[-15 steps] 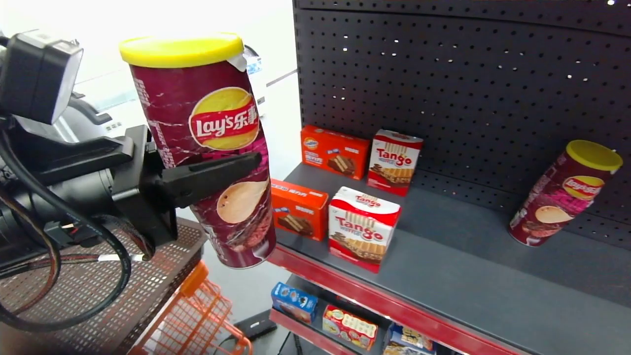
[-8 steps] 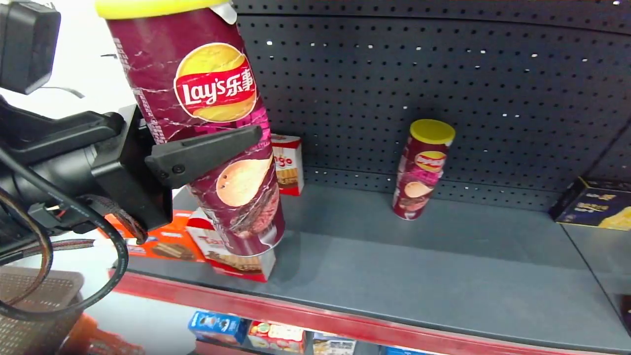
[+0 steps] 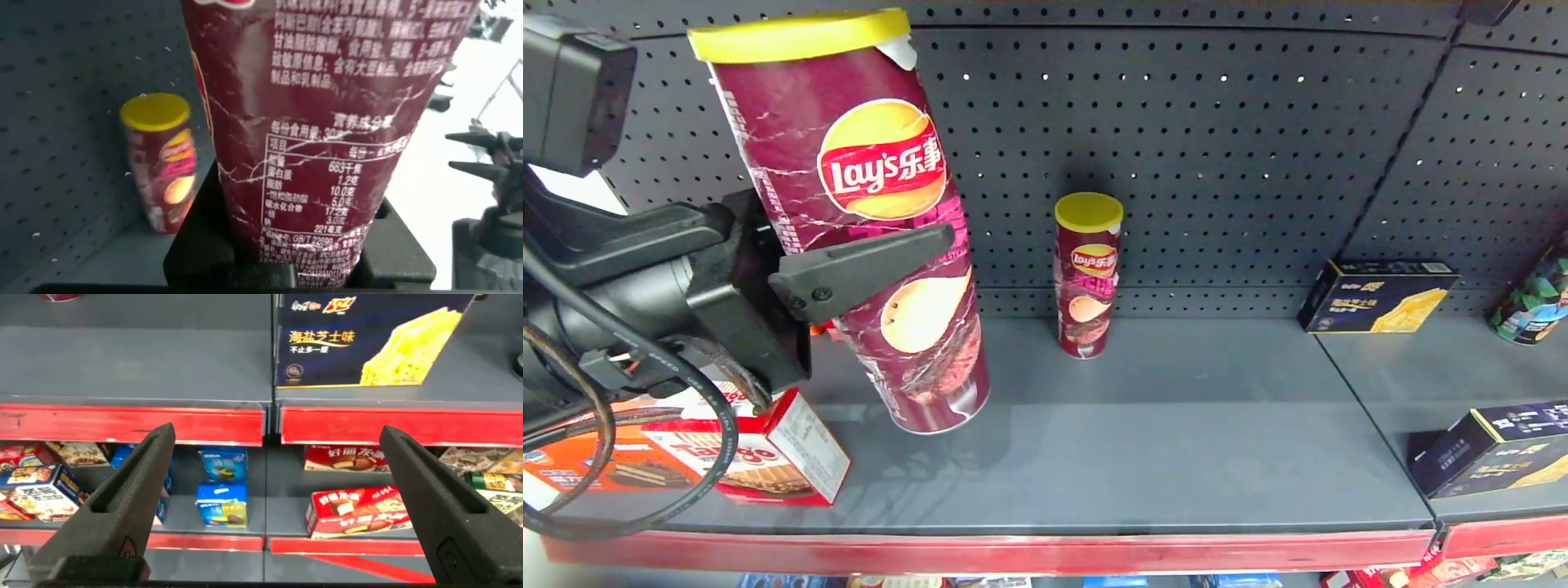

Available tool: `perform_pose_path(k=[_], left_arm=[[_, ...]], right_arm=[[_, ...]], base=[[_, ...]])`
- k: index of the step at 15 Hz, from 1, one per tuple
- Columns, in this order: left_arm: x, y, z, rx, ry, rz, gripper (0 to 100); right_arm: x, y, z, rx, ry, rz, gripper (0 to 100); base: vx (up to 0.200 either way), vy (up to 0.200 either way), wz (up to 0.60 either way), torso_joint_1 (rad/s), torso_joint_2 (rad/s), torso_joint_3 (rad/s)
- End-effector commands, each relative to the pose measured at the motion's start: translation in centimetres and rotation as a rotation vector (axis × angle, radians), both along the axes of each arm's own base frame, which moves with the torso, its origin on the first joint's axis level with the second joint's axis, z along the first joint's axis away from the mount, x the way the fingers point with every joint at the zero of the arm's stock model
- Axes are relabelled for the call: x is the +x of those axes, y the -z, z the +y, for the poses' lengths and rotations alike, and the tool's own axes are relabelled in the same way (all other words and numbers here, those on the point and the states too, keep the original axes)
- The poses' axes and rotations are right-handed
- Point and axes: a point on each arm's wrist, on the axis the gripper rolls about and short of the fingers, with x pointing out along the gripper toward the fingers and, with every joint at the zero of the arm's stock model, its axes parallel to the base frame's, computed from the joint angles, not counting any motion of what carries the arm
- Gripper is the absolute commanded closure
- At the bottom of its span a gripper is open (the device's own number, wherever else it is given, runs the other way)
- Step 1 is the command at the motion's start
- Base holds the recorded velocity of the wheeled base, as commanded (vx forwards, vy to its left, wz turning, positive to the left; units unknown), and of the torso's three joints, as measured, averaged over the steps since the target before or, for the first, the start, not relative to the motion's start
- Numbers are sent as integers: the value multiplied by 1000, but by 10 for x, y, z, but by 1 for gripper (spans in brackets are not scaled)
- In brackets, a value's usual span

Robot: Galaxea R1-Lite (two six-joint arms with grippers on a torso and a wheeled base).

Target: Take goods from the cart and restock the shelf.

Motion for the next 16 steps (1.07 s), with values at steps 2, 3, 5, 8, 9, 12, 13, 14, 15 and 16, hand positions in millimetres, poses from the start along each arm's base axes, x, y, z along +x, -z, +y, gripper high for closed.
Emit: perform_pose_path(k=[2,3,5,8,9,12,13,14,15,16], left_arm=[[0,0,0,2,-3,-2,100],[-1,1,0,1,-11,0,100],[-1,7,0,16,-19,5,100],[-2,15,1,30,-20,26,100],[-3,21,3,32,-26,31,100],[-4,24,3,30,-25,39,100],[-3,21,3,25,-26,28,100],[-2,21,3,23,-31,27,100],[-2,21,3,24,-37,26,100],[-3,21,3,23,-37,29,100]], right_arm=[[0,0,0,0,-1,2,0],[1,0,0,-2,-11,13,0],[0,-21,0,-43,-37,-9,0],[21,-90,2,-4,-97,54,0],[34,-96,3,-43,-140,101,0],[76,-128,12,-56,-315,119,0],[97,-137,20,-45,-378,123,0],[122,-144,25,-46,-388,145,0],[144,-147,30,-48,-391,155,0],[160,-146,34,-49,-398,159,0]], base=[[0,0,0,0,0,0],[0,0,0,0,0,0],[0,0,0,0,0,0],[0,0,0,0,0,0],[0,0,0,0,0,0],[0,0,0,0,0,0],[0,0,0,0,0,0],[0,0,0,0,0,0],[0,0,0,0,0,0],[0,0,0,0,0,0]])
